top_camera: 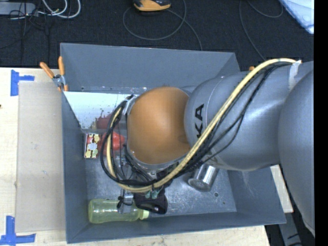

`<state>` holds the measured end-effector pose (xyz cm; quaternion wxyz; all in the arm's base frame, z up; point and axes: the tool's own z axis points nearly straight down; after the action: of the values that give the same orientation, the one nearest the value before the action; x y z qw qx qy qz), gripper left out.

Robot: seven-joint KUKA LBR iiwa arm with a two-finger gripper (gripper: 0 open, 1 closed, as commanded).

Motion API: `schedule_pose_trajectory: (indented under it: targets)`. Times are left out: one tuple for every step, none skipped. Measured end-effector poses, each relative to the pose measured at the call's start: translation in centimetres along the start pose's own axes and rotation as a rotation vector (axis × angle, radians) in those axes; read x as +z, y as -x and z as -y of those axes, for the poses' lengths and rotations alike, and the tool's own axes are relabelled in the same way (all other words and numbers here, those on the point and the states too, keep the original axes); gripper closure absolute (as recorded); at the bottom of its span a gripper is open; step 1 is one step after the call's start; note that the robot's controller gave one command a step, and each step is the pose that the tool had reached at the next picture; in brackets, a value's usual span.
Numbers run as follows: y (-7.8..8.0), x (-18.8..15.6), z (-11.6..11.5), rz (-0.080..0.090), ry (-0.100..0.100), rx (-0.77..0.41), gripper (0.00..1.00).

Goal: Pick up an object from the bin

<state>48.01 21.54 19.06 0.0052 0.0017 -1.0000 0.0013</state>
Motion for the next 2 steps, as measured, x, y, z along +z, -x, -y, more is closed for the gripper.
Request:
schedule_pose_trajectory:
  targets:
    - [0.2, -0.4, 0.1, 0.007, 0.002, 0.005, 0.0]
    - [2.4, 5.5, 4.4, 0.005, 0.002, -0.047, 0.0]
